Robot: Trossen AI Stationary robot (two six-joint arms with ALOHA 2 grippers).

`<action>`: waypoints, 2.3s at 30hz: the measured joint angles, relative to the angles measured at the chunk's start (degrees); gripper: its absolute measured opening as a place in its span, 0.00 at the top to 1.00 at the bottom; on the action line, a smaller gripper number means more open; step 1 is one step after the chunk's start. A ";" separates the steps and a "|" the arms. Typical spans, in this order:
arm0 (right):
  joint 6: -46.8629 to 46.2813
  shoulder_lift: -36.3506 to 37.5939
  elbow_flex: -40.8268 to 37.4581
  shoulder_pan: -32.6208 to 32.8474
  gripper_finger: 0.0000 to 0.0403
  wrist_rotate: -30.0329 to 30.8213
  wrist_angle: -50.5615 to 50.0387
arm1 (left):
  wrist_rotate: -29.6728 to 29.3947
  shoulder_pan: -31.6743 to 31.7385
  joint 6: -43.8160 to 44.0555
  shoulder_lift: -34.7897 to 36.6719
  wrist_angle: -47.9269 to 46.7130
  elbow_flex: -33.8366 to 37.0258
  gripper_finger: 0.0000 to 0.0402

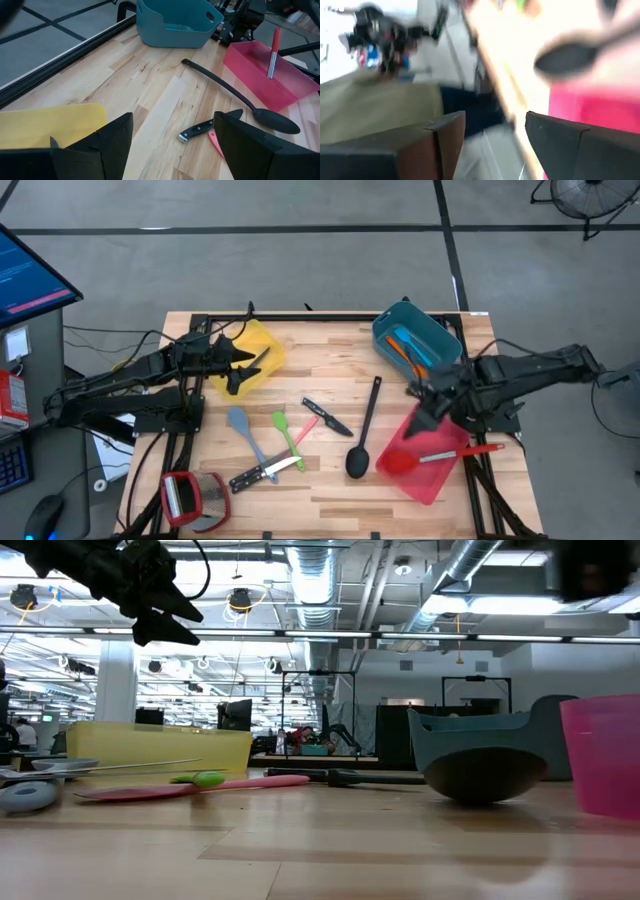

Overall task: Pick & Place Kitchen Items
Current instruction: Put the black serving spoon into the red bin

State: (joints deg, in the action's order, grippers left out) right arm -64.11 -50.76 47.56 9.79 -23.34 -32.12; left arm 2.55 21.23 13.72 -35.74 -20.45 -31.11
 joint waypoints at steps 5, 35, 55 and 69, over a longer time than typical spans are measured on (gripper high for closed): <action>7.29 -8.85 6.42 -4.28 0.55 9.17 -4.89 | 0.02 0.00 0.03 0.01 -0.02 0.00 0.36; -10.41 -47.96 15.18 -11.22 0.53 18.57 -14.92 | 0.22 0.00 -1.44 0.00 -0.13 0.00 0.36; -13.85 -47.94 13.06 -13.30 0.47 23.85 -11.64 | -0.04 0.00 -1.49 0.00 -0.13 0.00 0.36; -16.61 -47.81 4.31 -13.25 0.47 20.92 4.28 | 0.00 0.00 -2.23 0.00 -0.28 0.00 0.36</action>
State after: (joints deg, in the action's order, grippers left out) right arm -80.71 -98.57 51.87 -3.46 -2.42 -27.84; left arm 2.54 21.23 11.49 -35.75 -20.73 -31.11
